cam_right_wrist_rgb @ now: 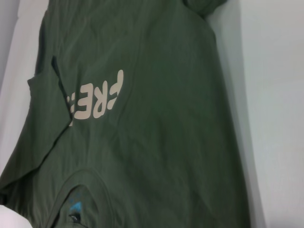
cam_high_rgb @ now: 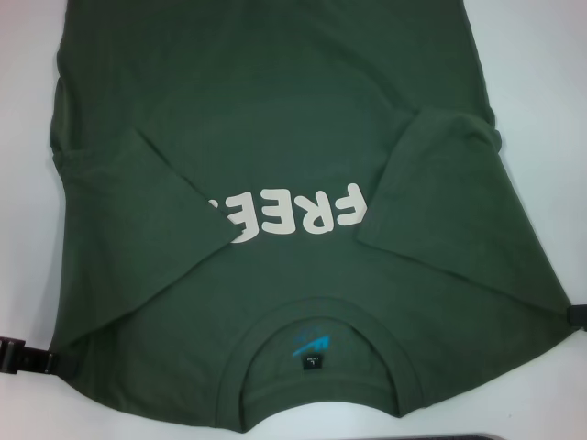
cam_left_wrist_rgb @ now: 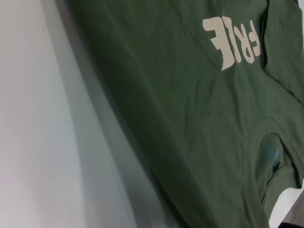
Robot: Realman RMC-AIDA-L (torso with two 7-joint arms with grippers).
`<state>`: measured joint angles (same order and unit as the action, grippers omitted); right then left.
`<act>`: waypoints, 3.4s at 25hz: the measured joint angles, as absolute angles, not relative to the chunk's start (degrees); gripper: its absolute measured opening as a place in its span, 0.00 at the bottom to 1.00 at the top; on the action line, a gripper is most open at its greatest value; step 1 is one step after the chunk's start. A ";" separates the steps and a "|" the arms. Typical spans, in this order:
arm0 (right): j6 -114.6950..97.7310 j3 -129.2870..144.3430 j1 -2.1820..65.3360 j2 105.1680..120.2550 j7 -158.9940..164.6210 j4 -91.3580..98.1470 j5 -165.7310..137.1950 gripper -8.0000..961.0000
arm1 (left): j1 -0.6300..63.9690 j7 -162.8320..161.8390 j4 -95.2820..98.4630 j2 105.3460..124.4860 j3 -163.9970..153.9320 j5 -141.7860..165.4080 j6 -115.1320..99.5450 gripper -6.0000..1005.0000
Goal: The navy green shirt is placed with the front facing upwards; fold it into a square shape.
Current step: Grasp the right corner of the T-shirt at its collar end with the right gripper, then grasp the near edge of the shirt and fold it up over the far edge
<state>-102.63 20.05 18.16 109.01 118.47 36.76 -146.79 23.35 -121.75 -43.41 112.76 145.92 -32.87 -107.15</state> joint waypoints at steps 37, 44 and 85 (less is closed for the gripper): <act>-104.87 21.23 20.60 110.17 118.34 35.59 -144.91 0.81 | 24.09 -121.70 -43.42 112.65 145.81 -32.87 -107.01 0.04; -104.08 21.36 19.97 109.79 118.83 35.59 -145.17 0.81 | 24.08 -121.64 -43.26 112.67 145.82 -32.87 -106.90 0.04; -101.24 20.94 18.79 110.38 114.23 35.60 -147.11 0.05 | 24.22 -121.28 -42.85 112.50 145.64 -32.78 -107.38 0.04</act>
